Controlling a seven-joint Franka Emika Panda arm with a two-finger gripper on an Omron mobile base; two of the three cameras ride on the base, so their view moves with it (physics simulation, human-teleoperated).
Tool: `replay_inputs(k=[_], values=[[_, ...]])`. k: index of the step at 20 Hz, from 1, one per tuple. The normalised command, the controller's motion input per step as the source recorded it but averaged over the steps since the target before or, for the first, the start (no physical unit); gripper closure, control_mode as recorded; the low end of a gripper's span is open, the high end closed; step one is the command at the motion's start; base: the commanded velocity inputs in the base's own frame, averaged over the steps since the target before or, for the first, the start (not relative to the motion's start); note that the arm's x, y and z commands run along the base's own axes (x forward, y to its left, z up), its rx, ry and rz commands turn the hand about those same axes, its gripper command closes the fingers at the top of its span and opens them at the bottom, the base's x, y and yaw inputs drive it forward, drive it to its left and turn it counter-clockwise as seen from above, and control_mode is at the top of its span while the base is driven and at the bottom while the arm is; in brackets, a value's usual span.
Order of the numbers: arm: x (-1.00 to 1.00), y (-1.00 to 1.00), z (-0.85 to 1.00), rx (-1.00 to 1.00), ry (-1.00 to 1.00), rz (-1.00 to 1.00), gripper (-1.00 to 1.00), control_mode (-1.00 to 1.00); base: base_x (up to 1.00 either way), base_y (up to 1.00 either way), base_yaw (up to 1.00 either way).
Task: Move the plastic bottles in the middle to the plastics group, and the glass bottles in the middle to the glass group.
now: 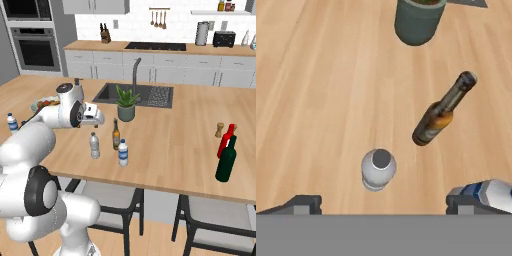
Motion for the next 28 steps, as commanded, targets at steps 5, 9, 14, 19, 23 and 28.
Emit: replay_inputs(k=[5,9,14,19,23,28], values=[[0.02,0.00,-0.17,0.00,0.25,0.00,-1.00,-1.00,0.00,0.00,0.00],[0.01,0.00,-0.43,0.01,0.04,0.00,-1.00,-1.00,0.00,0.00,0.00],[0.17,0.00,-0.49,0.03,0.01,0.00,-1.00,-1.00,0.00,0.00,0.00],[0.27,0.00,-0.37,0.04,0.01,0.00,-1.00,-1.00,0.00,0.00,0.00],[0.03,-0.04,-0.29,0.03,0.02,0.00,-1.00,-1.00,0.00,0.00,0.00],[0.00,-0.08,-0.10,0.00,0.00,0.00,-1.00,-1.00,0.00,0.00,0.00]])
